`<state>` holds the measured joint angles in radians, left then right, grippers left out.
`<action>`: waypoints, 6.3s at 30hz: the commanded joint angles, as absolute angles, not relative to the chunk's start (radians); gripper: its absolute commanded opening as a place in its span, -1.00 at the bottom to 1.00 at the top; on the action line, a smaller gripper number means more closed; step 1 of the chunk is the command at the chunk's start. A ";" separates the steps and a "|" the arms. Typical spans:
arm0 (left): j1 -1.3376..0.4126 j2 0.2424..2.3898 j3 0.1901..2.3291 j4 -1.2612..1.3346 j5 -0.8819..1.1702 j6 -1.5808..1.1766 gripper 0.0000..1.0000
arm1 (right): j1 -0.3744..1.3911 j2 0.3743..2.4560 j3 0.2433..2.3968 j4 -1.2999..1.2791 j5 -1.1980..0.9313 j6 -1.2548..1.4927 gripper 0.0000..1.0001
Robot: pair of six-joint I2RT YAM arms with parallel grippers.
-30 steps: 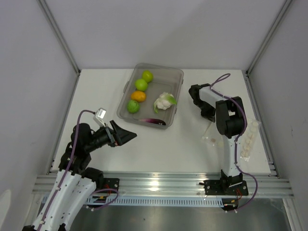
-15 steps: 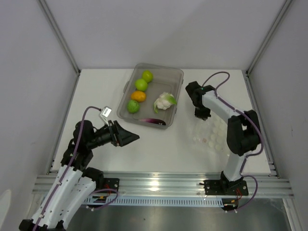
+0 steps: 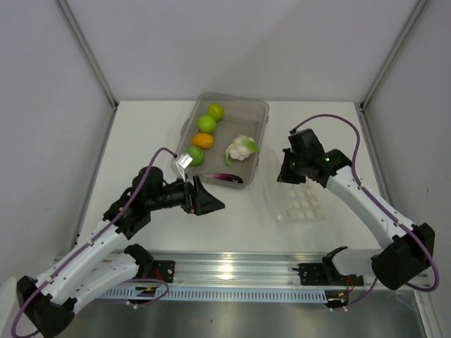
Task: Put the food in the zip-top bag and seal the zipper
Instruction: Pick up the zipper food storage bag at the center of the board, then open the zipper of the food storage bag, then pick up the fake vegetable from the bin.
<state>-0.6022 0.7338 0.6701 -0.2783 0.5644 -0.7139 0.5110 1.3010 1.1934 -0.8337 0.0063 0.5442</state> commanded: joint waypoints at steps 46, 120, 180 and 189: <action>-0.966 1.121 0.810 -0.215 0.114 -0.683 -0.99 | 0.804 1.031 1.290 -1.066 0.331 0.761 -1.00; -0.508 1.676 1.393 0.100 0.385 -0.198 0.99 | 0.503 1.114 1.201 -0.827 0.132 0.548 -1.00; -0.506 2.172 1.920 -0.529 0.431 0.319 0.99 | 0.408 1.082 1.190 -0.746 -0.009 0.492 -1.00; -0.508 2.206 1.947 -0.560 0.402 0.246 0.99 | 0.403 1.072 1.175 -0.735 -0.012 0.489 -1.00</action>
